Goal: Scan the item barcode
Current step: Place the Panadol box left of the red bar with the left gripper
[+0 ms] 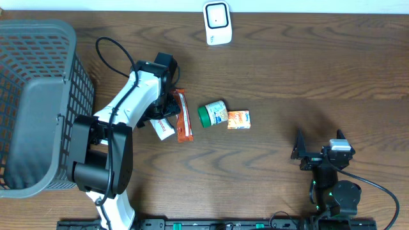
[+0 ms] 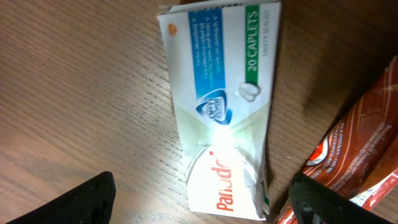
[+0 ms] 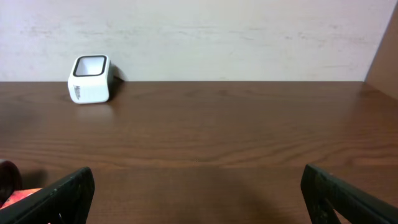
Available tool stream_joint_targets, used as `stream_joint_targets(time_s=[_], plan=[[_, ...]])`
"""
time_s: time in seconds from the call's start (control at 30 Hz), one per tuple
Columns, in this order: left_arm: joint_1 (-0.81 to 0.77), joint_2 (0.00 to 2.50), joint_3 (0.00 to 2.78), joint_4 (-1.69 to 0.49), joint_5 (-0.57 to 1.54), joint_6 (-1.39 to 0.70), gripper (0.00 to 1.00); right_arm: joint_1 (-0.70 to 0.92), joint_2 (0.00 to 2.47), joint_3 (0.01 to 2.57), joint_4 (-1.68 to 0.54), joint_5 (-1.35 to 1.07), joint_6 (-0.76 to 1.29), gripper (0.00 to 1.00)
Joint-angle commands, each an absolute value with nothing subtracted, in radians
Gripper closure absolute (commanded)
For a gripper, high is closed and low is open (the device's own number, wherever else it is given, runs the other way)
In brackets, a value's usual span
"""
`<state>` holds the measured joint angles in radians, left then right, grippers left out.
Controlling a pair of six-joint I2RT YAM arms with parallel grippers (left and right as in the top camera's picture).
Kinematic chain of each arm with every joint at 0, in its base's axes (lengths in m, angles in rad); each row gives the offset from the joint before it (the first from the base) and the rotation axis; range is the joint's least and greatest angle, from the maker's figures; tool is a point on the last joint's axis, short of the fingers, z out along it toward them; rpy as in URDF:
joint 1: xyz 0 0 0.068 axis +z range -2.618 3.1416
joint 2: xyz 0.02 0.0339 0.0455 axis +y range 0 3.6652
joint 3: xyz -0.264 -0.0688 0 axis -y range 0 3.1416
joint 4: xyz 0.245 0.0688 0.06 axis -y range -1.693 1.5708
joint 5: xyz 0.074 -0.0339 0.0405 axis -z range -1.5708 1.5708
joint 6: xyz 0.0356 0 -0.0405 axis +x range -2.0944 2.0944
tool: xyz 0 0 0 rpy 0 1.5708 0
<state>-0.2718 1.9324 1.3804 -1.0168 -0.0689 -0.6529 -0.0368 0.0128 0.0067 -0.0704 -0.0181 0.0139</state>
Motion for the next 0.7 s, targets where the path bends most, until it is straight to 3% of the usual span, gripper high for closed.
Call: stream_joint_targets(time_s=[0.0,0.4,0.53,0.67], plan=[[-0.272,1.883,1.401,-1.036,-0.09,-0.64,0.1,-0.034,0.009,0.006,-0.075,-0.016,0.021,0.01],[-0.271,1.418,1.451,-0.947,-0.139,-0.624,0.08,-0.034,0.009,0.006,-0.075,-0.016,0.021,0.01],[-0.272,1.356,1.451,-1.036,-0.196,-0.799,0.08,-0.034,0.009,0.006,-0.075,-0.016,0.021,0.01],[-0.272,1.352,1.45,-1.078,-0.196,-0.788,0.08,-0.034,0.009,0.006,-0.075,-0.016,0.021,0.01]])
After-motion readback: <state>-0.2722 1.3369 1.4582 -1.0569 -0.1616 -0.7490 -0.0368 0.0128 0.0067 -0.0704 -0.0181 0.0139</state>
